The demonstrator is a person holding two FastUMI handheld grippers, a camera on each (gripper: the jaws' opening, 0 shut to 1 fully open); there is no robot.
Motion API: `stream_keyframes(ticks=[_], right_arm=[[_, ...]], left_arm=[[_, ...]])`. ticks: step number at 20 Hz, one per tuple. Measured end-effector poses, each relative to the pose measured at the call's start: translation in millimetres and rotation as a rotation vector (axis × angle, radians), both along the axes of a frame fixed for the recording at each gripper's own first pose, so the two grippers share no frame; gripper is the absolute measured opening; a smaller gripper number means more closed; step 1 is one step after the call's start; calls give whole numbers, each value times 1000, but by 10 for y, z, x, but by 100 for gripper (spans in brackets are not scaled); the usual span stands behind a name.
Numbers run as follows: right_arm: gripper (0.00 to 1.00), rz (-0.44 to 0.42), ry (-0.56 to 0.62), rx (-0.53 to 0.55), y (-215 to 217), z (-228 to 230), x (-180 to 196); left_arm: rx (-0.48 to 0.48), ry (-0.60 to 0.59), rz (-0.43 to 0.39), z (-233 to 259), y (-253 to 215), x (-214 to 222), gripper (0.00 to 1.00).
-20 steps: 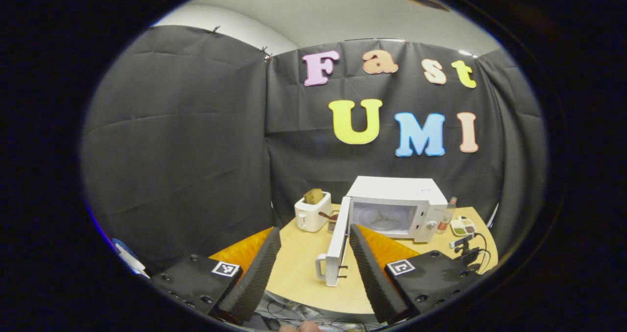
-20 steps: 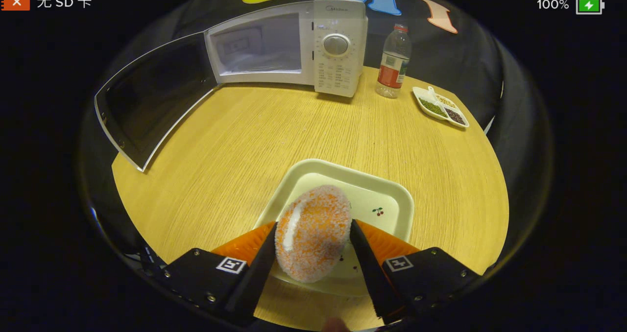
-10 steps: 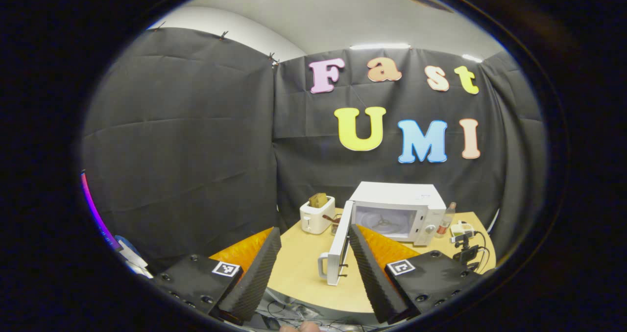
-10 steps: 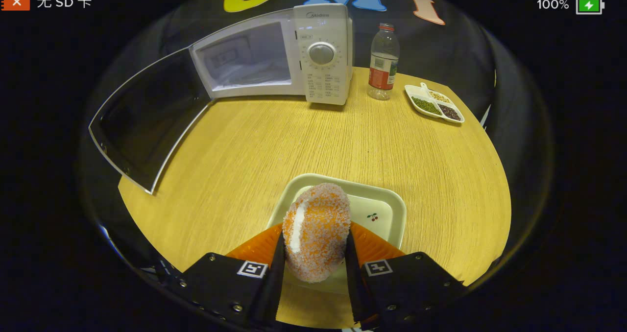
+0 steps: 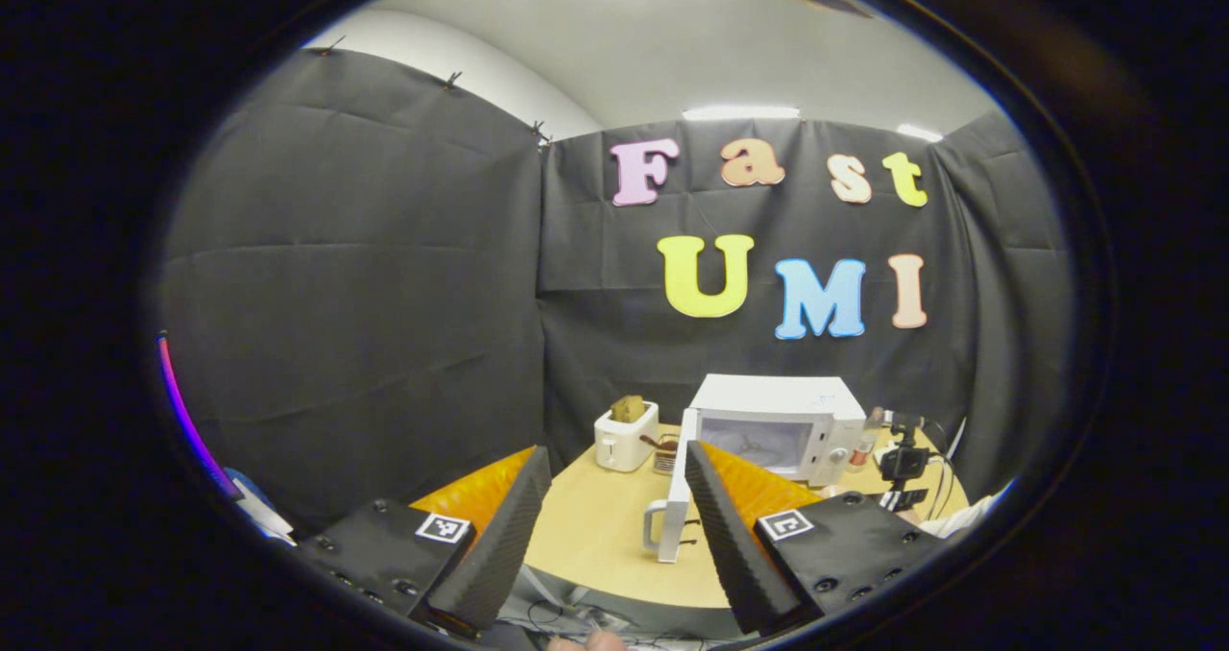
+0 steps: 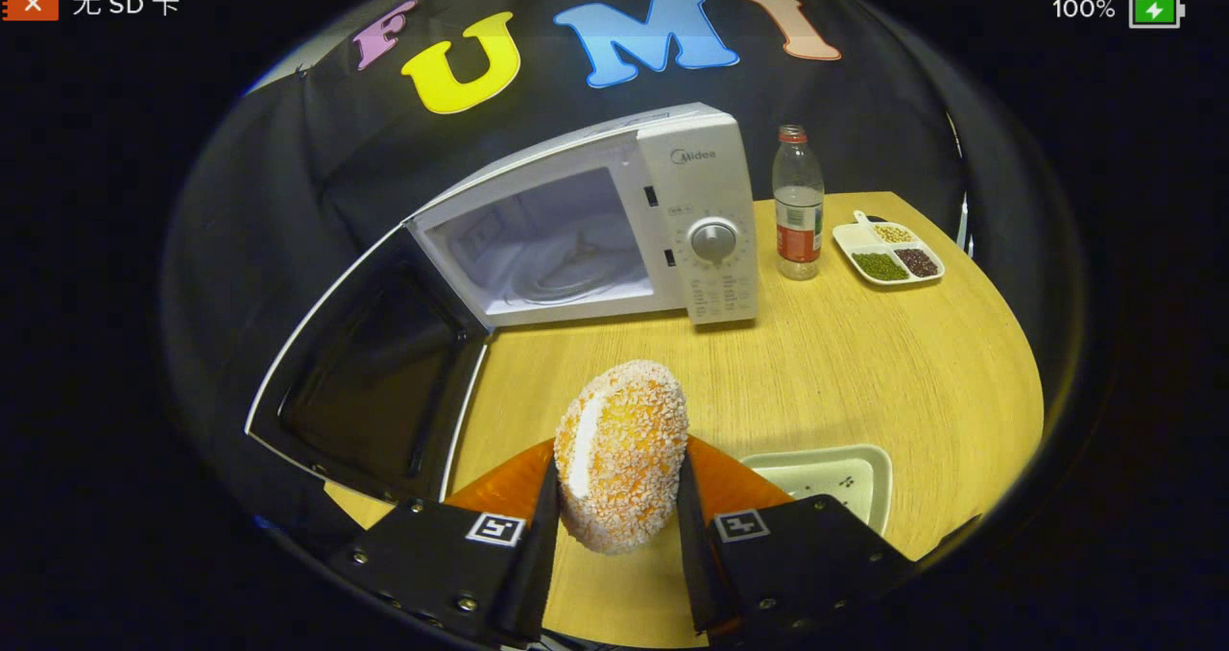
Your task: Open the microwave oven with the left hand, put the food in, and close the microwave oven.
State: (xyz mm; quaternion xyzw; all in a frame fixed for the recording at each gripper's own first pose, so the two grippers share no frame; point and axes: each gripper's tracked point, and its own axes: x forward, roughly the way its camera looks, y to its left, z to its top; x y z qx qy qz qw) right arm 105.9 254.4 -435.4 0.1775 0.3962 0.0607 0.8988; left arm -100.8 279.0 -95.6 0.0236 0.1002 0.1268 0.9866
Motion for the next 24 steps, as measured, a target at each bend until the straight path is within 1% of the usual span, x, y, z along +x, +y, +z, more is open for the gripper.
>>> stream_keyframes(ticks=[4,8,10,13,15,16,17,19,20,24], right_arm=[[57,-2,-16,36,298,-37,365],[57,-36,-7,104,538,-111,739],[57,-48,-11,124,627,-150,956],[57,-69,-25,161,825,-233,1306],[57,-106,-49,176,914,-281,1552],[57,-129,-59,182,957,-323,1646],[57,-150,-60,192,1004,-355,1742],[57,-186,-60,226,1106,-446,1923],[59,-200,-58,228,1154,-504,2001],[59,-226,-95,189,1190,-597,2308]], left_arm=[[-17,15,34,-83,141,148,92],[-14,34,49,-135,147,317,93],[-7,59,71,-201,189,430,93],[-32,81,115,-302,214,512,94],[-45,91,145,-330,246,516,92],[-51,107,160,-371,266,512,94],[-53,127,172,-415,285,490,93],[-33,146,185,-406,320,476,93],[-20,154,191,-409,335,466,93],[-5,196,201,-490,350,492,93]])
